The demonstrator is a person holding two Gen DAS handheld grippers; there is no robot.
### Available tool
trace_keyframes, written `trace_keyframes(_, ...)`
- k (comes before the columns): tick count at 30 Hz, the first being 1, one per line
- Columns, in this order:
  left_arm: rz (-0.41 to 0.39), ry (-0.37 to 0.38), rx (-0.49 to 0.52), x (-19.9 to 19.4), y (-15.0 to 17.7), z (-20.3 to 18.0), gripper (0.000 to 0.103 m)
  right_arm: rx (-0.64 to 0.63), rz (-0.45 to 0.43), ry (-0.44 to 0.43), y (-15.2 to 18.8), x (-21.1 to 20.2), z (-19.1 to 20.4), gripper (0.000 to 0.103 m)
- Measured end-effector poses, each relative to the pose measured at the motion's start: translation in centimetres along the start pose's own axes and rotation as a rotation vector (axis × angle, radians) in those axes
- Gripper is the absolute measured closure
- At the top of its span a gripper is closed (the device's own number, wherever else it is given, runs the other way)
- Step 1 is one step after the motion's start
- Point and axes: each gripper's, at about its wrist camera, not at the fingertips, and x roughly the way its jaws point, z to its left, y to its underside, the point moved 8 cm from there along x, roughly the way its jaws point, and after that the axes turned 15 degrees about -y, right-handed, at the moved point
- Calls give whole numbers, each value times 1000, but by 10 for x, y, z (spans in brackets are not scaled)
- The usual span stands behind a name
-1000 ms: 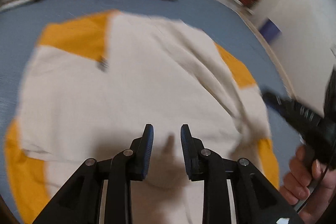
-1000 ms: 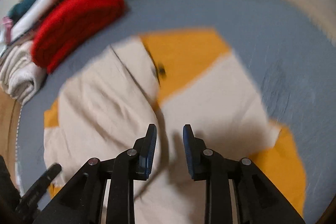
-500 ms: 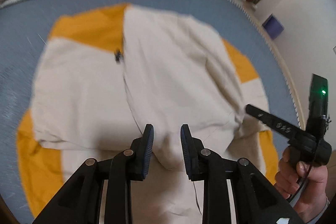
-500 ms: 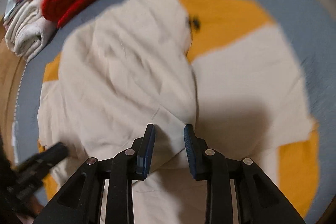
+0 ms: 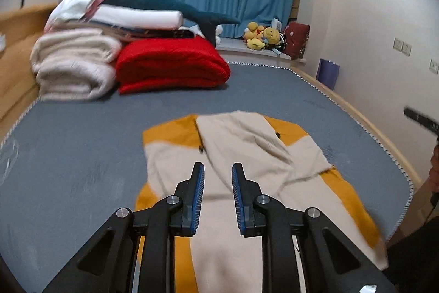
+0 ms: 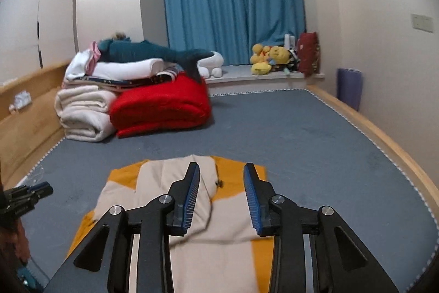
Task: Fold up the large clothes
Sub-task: 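Move both grippers to the jacket hem, then grasp the jacket hem with both grippers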
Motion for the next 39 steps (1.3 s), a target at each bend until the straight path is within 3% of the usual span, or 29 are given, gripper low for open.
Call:
trace_keyframes(5,74,-16,-35,-53,69,35,88,62,68,50,57,-78,-23,67)
trace_keyframes(8,223,-19,-101,-48,131,63,90,126,115,61,111,-102,-38,68)
trace_keyframes(9,308,-52,-112,-40,147,70,95,138,123,64,125,-106,-45,69)
trace_keyframes(11,407,-37,-169,-26,170,79,95,184,162,96,165,-108,-63,86)
trace_keyframes(13,492,-40,-180,-12,189,84,95,228,231,132,199,-110,-83,86)
trace_keyframes(15,568,-63,-189,0,203,91,95,304,313,109,225,-104,-97,86)
trace_keyframes(17,663,-64,-255,13,221,99,95,357,412,64,251,-88,-104,85)
trace_keyframes(19,744,-75,-314,23,238,106,91,353,508,93,274,-77,-112,83)
trace_keyframes(23,815,-122,-335,33,256,118,78,447,676,118,324,-62,-124,66)
trace_keyframes(25,841,-140,-347,37,263,123,74,501,716,127,340,-59,-132,63)
trace_keyframes(30,886,-131,-357,48,274,122,73,580,752,138,361,-55,-146,60)
trace_keyframes(34,919,-146,-275,54,284,112,73,560,761,143,365,-50,-145,56)
trace_keyframes(38,899,-166,-198,58,286,104,74,526,767,153,361,-47,-141,57)
trace_keyframes(39,892,-171,-183,58,285,103,78,517,769,148,360,-45,-139,59)
